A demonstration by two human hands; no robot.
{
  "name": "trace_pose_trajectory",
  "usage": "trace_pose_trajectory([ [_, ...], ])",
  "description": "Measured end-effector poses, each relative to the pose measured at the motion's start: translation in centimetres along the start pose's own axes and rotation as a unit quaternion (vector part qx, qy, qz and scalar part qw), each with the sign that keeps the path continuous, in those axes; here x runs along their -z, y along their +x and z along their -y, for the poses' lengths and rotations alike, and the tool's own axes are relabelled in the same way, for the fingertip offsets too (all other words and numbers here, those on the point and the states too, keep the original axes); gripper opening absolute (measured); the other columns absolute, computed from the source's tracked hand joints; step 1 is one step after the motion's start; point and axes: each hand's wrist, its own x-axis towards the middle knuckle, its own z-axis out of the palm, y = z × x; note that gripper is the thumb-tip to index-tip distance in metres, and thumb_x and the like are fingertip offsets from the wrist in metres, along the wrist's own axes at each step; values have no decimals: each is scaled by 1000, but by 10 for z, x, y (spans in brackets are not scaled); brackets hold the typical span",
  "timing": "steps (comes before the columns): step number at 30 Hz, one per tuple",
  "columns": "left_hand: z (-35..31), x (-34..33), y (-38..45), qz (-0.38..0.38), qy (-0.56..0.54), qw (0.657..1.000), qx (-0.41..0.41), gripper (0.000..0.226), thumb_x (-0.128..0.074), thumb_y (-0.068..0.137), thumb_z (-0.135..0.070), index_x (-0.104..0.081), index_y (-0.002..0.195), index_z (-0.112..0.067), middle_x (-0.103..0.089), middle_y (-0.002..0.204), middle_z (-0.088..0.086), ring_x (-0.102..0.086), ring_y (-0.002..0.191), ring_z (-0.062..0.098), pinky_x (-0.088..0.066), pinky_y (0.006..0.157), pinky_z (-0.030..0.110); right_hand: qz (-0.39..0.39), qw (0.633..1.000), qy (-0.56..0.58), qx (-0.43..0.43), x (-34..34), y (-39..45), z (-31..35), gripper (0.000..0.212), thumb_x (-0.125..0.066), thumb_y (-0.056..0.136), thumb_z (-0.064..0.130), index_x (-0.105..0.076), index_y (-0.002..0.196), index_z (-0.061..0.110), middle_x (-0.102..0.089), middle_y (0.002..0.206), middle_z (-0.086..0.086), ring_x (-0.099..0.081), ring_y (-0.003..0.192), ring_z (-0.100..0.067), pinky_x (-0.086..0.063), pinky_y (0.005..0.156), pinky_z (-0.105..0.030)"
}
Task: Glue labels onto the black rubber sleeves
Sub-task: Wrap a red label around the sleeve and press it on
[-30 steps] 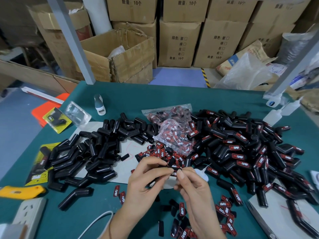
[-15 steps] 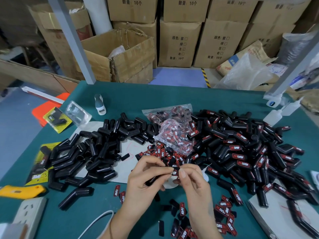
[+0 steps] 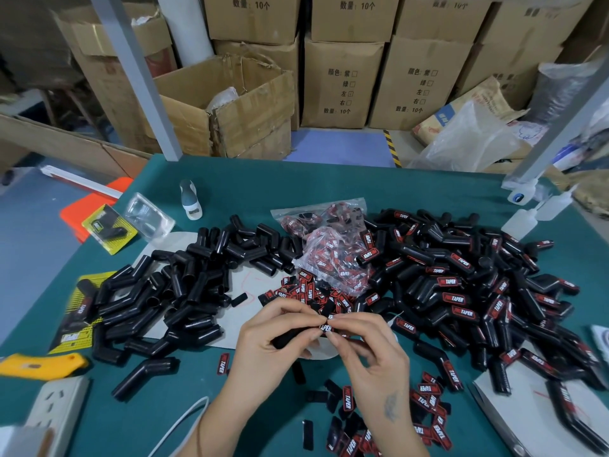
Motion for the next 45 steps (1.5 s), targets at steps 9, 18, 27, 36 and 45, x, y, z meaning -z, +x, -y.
trace_pose_trajectory([
  [9,5,0,0,-14,32,998,-43,14,-79,90,-23,-85,103,-19,-74,106,-4,-74,96,28,-62,79,58,3,1000,-20,22,2,1,0,24,-76,88,7,-81,104,23,-69,109,11,-71,105,-21,-61,81,-26],
  [18,5,-1,0,-15,32,998,-45,14,-79,89,-21,-86,101,-18,-74,106,-4,-74,98,27,-63,79,55,7,1000,-17,17,4,0,-4,21,-76,89,12,-81,104,26,-69,109,11,-71,105,-22,-61,82,-27],
  [27,7,0,0,-25,56,997,-55,13,-81,89,-23,-86,99,-17,-76,105,-5,-75,98,24,-63,79,55,17,1000,-16,20,4,0,-7,24,-76,93,14,-80,107,33,-69,111,8,-71,106,-23,-62,82,-28],
  [36,6,-3,0,-36,60,996,-62,13,-81,87,-21,-85,96,-13,-77,104,-5,-75,97,23,-63,78,56,40,994,-76,69,6,2,-10,38,-75,93,5,-78,115,36,-64,112,12,-69,103,-16,-55,84,-20],
  [45,5,-3,-1,-34,53,996,-58,12,-83,84,-12,-85,96,-12,-77,103,-3,-75,97,24,-63,77,57,32,993,-75,80,8,2,-11,29,-73,95,12,-77,114,33,-65,112,12,-70,103,-19,-58,80,-25],
])
